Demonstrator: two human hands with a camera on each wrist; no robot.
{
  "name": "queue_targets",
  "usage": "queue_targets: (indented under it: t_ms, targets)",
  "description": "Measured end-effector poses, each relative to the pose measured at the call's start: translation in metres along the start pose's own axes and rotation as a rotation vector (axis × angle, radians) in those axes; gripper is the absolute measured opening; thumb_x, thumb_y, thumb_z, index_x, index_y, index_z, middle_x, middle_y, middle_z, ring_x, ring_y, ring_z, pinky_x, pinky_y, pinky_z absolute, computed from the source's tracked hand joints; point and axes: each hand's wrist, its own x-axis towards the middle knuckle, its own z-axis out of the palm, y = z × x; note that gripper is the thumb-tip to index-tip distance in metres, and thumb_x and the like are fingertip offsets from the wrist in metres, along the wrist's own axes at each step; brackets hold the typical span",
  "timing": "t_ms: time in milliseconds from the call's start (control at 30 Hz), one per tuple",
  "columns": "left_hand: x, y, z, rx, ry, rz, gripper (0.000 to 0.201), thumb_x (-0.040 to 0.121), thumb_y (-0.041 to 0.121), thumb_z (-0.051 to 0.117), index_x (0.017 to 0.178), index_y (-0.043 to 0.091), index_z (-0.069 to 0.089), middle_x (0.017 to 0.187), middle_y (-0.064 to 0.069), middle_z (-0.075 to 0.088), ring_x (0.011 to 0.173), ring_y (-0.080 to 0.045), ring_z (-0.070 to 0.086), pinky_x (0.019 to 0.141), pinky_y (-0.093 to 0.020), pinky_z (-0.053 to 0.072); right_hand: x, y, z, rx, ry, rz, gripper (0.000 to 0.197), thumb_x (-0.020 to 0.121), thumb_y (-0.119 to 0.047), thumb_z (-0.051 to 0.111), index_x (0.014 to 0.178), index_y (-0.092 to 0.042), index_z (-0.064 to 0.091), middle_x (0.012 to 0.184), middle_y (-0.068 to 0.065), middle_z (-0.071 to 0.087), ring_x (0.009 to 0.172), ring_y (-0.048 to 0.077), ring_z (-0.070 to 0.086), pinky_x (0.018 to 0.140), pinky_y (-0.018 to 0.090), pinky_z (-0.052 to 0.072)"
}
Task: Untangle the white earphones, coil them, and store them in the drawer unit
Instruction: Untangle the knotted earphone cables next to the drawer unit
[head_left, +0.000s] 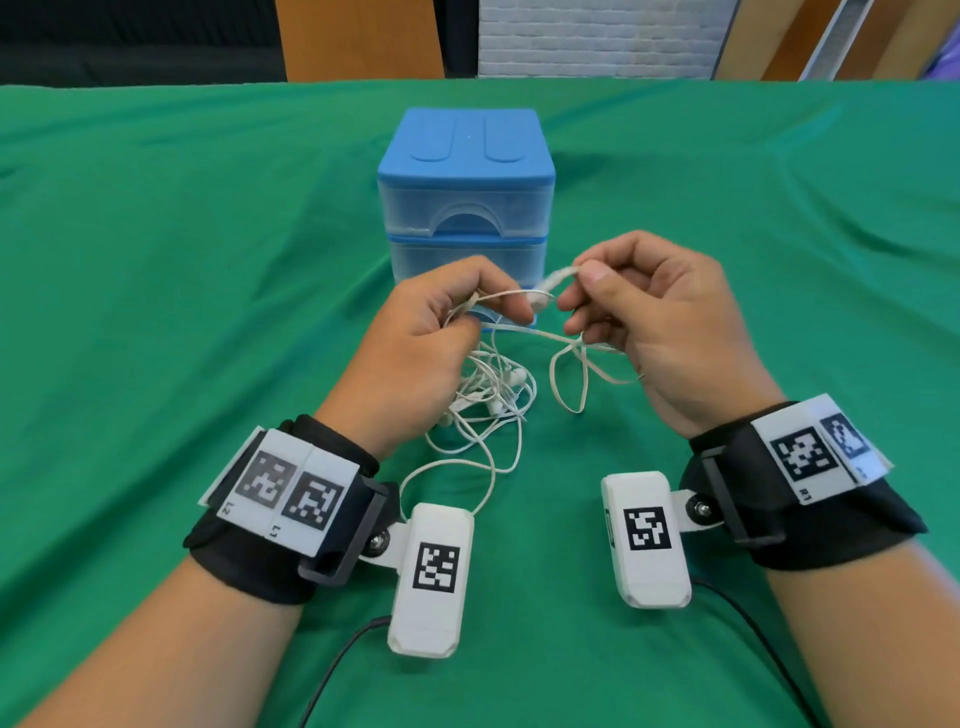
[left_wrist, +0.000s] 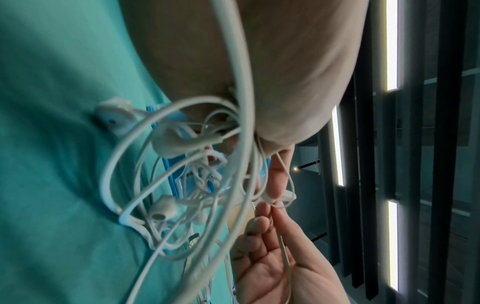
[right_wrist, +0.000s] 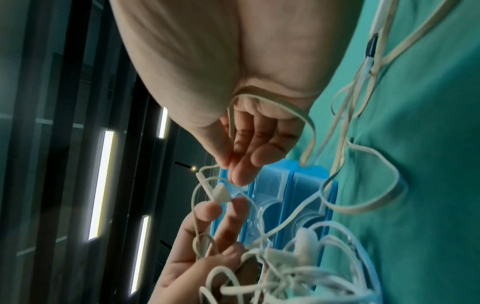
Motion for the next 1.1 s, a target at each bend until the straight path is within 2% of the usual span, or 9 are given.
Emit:
queue_targets:
  t_ms: [100,200,267,367,467,633,900,1000,1100]
  targets:
    - [0.001,0.001,0.001,0.036,-0.051,-0.006,0.043,0.087,-0.017,0.041,0.087,0.013,0.072,0.092,-0.025,0.069,0.048,-0.024,0.031,0.044,-0.028,0.024,-0.002,0.003,0.005,-0.073,-0.051,0.012,0.009,0.097,-0.004,0.059,0.090,-0.009,0.063,0.075,0.007,0.070,0.057,0.014,0.062,0.056,0.023,0.044]
    - [0.000,0.004,0.001,0.041,-0.050,0.011,0.043,0.082,-0.023,0.041,0.080,0.005,0.073,0.100,-0.013,0.073,0.064,0.002,0.055,0.056,-0.010,0.035,0.000,0.001,0.003,0.004,0.043,-0.027,0.011,0.099,-0.008,0.056,0.091,-0.013,0.061,0.077,0.006,0.068,0.059,0.016,0.059,0.055,0.025,0.042]
    - [0.000,0.007,0.001,0.005,-0.004,-0.020,0.044,0.079,-0.024,0.040,0.077,0.006,0.072,0.100,-0.010,0.075,0.069,0.007,0.057,0.059,-0.005,0.036,0.004,-0.002,-0.004,0.095,0.165,-0.061,0.011,0.099,-0.011,0.053,0.090,-0.016,0.058,0.078,0.005,0.066,0.061,0.016,0.058,0.055,0.025,0.040]
    - [0.002,0.001,-0.001,-0.076,0.136,-0.079,0.043,0.079,-0.019,0.043,0.076,0.015,0.071,0.095,-0.007,0.076,0.058,-0.012,0.045,0.051,-0.021,0.034,0.007,-0.007,-0.020,0.141,0.307,-0.081,0.013,0.095,-0.012,0.051,0.085,-0.019,0.056,0.079,0.004,0.066,0.064,0.015,0.059,0.055,0.024,0.039]
    - [0.005,-0.001,-0.005,-0.196,0.255,-0.116,0.036,0.084,-0.010,0.047,0.075,0.019,0.067,0.094,-0.005,0.074,0.063,-0.018,0.040,0.049,-0.022,0.036,0.010,-0.009,-0.033,0.027,0.391,-0.060,0.013,0.086,-0.011,0.053,0.078,-0.019,0.057,0.073,0.004,0.065,0.058,0.016,0.056,0.052,0.024,0.037]
    - [0.003,0.003,-0.006,-0.248,0.255,-0.110,0.029,0.091,-0.006,0.047,0.078,0.014,0.064,0.090,-0.005,0.071,0.065,-0.015,0.045,0.050,-0.020,0.039,0.011,-0.002,-0.035,-0.180,0.332,0.061,0.015,0.078,-0.010,0.057,0.066,-0.018,0.059,0.063,0.004,0.061,0.048,0.016,0.048,0.048,0.023,0.033]
    - [0.001,0.005,-0.005,-0.294,0.208,-0.117,0.028,0.090,-0.007,0.042,0.080,0.010,0.062,0.087,-0.003,0.071,0.062,-0.010,0.051,0.050,-0.019,0.040,0.012,0.000,-0.034,-0.310,0.300,0.067,0.022,0.082,-0.004,0.060,0.064,-0.016,0.061,0.066,0.008,0.062,0.049,0.013,0.047,0.047,0.017,0.037]
    - [0.001,0.007,-0.004,-0.327,0.189,-0.118,0.024,0.091,-0.007,0.041,0.085,0.006,0.061,0.087,-0.006,0.070,0.062,-0.008,0.054,0.052,-0.019,0.041,0.012,0.002,-0.034,-0.395,0.291,0.039,0.018,0.079,-0.007,0.062,0.066,-0.018,0.068,0.070,0.009,0.067,0.057,0.010,0.051,0.056,0.019,0.041]
    - [0.001,0.007,-0.003,-0.332,0.145,-0.079,0.018,0.089,0.001,0.045,0.086,0.005,0.062,0.088,-0.011,0.069,0.069,-0.008,0.060,0.058,-0.020,0.044,0.011,0.005,-0.034,-0.508,0.210,0.031,0.015,0.076,-0.016,0.065,0.081,-0.021,0.078,0.080,0.011,0.073,0.069,0.013,0.052,0.068,0.026,0.043]
